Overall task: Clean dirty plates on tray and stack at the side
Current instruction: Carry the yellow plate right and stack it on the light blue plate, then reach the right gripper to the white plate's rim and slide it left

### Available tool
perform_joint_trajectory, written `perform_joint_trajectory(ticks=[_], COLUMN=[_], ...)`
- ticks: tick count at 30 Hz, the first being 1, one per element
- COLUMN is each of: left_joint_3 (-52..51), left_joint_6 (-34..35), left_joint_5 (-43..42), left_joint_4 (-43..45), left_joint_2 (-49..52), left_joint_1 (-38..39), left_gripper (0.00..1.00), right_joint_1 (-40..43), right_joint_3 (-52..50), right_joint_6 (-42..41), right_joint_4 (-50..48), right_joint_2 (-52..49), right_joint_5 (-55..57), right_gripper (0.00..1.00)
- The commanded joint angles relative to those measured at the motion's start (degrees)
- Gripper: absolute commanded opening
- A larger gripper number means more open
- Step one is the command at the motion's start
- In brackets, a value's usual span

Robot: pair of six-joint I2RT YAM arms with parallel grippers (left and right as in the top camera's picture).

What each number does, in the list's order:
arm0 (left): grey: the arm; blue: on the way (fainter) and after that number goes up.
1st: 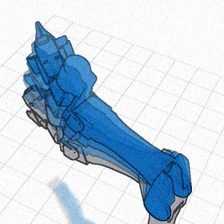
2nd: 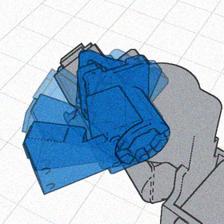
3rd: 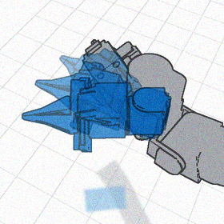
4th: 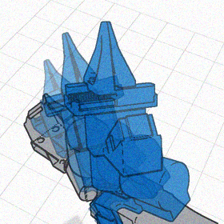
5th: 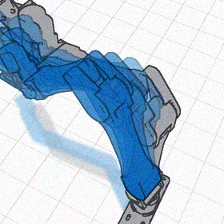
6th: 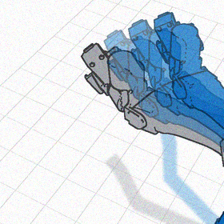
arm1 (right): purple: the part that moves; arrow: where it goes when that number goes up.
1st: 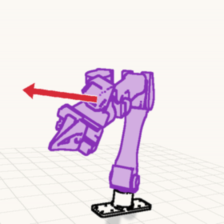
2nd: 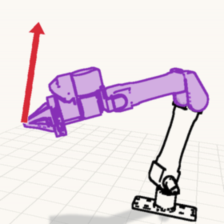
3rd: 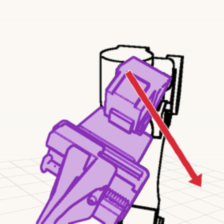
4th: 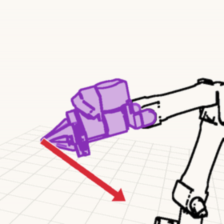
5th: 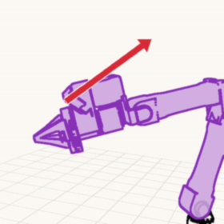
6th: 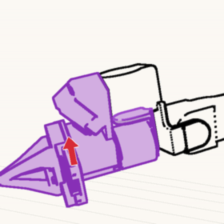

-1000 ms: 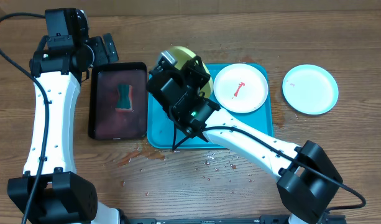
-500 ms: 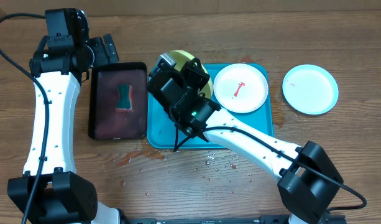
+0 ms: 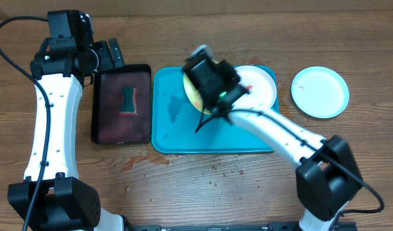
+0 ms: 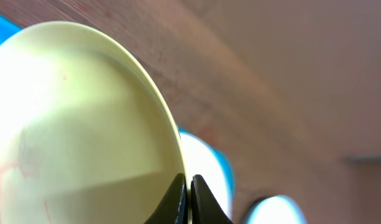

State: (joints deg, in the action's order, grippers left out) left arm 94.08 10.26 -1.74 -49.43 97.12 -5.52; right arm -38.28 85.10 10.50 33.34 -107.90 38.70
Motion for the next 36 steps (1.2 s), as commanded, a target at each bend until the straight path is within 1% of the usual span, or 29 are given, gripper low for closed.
perform_joint_trajectory(ticks=[1, 5, 7, 10, 14, 20, 25, 30, 33, 36], left_joint_3=[0.9, 0.85, 0.79, 0.79, 0.79, 0.79, 0.79, 0.79, 0.79, 0.79], left_joint_6=[-1.27, -1.33, -1.38, -1.57, -2.67, -4.09, -4.11, -4.7, -5.73, -6.03], left_joint_5=[-3.41, -4.24, -4.17, -3.54, -1.68, -1.7, -1.7, -1.75, -1.81, -1.75], left_joint_4=[-0.02, -0.2, -0.26, -0.26, -0.11, 0.83, 1.9, 3.21, 3.69, 3.78], left_joint_2=[-1.18, -0.94, -0.61, 0.24, 2.4, 7.37, 11.08, 12.41, 12.41, 12.41], left_joint_1=[-0.02, 0.66, 1.53, 3.85, 8.02, 14.84, 19.67, 23.54, 24.98, 25.88], left_gripper=[1.0, 1.0, 1.0, 1.0, 1.0, 1.0, 1.0, 1.0, 1.0, 1.0], right_joint_1=[4.85, 11.98, 16.0, 22.67, 32.39, 47.01, 56.5, 61.83, 63.82, 65.2], right_joint_3=[0.87, 0.87, 0.87, 0.87, 0.79, 0.74, 0.72, 0.72, 0.72, 0.72], right_joint_6=[-12.22, -13.79, -13.79, -14.21, -15.5, -15.52, -15.5, -15.58, -16.55, -16.52], right_joint_4=[0.04, -1.16, -1.6, -0.63, 2.84, 6.88, 9.75, 10.49, 10.19, 10.12], right_joint_2=[4.09, 6.73, 7.69, 7.93, 7.91, 7.72, 4.74, 1.09, -0.5, -1.99], right_joint_5=[-18.16, -37.92, -44.68, -50.05, -51.41, -50.86, -49.42, -47.12, -44.74, -44.74], right_gripper=[0.04, 0.04, 0.04, 0.04, 0.04, 0.04, 0.04, 0.04, 0.04, 0.04])
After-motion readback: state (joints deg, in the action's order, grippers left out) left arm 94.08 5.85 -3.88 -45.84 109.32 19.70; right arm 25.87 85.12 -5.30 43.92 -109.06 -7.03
